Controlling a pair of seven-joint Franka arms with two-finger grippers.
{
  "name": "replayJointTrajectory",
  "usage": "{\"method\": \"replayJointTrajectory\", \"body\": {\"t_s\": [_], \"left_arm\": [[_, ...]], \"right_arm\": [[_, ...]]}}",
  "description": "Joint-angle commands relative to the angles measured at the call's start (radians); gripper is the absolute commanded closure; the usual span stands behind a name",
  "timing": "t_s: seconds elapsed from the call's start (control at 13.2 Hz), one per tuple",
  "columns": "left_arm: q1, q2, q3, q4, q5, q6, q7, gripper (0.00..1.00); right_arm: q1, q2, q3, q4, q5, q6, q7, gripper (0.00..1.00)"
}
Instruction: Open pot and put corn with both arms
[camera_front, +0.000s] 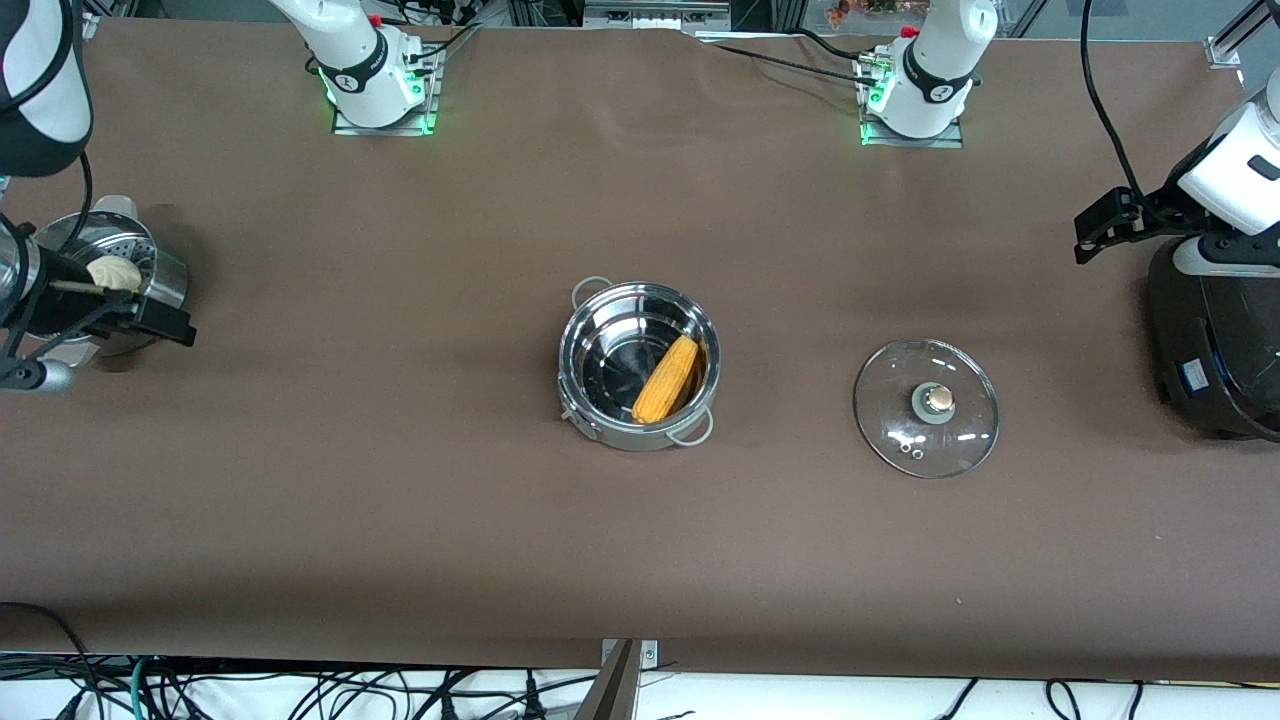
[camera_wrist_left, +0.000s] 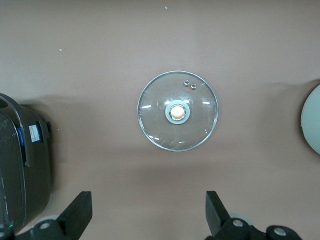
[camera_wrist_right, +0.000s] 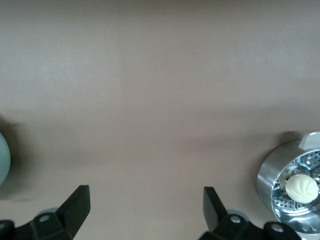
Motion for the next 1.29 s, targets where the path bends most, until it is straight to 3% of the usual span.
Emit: {"method": "replayJointTrajectory", "body": {"t_s": [0.0, 0.23, 0.45, 0.98, 1.21], "left_arm": [[0.003, -0.015, -0.002, -0.002, 0.023, -0.016, 0.001, 0.00], [0.003, -0.015, -0.002, -0.002, 0.023, -0.018, 0.001, 0.00], [0.003, -0.015, 0.000, -0.002, 0.023, -0.018, 0.001, 0.00], [0.003, -0.015, 0.000, -0.002, 0.021, -0.019, 0.001, 0.00], [0.005, -0.015, 0.000, -0.002, 0.021, -0.019, 0.001, 0.00]], "right_arm": [[0.032, -0.088, -0.018, -0.090, 0.006, 0.011, -0.038, 0.00], [0.041, -0.099, -0.072, -0.101, 0.015, 0.023, -0.123, 0.00], [0.041, -0.127, -0.172, -0.135, 0.128, 0.025, -0.382, 0.00], [0.035, -0.148, -0.164, -0.162, 0.095, 0.030, -0.241, 0.00], [-0.008, -0.148, -0.100, -0.159, 0.069, 0.028, -0.157, 0.00]]}}
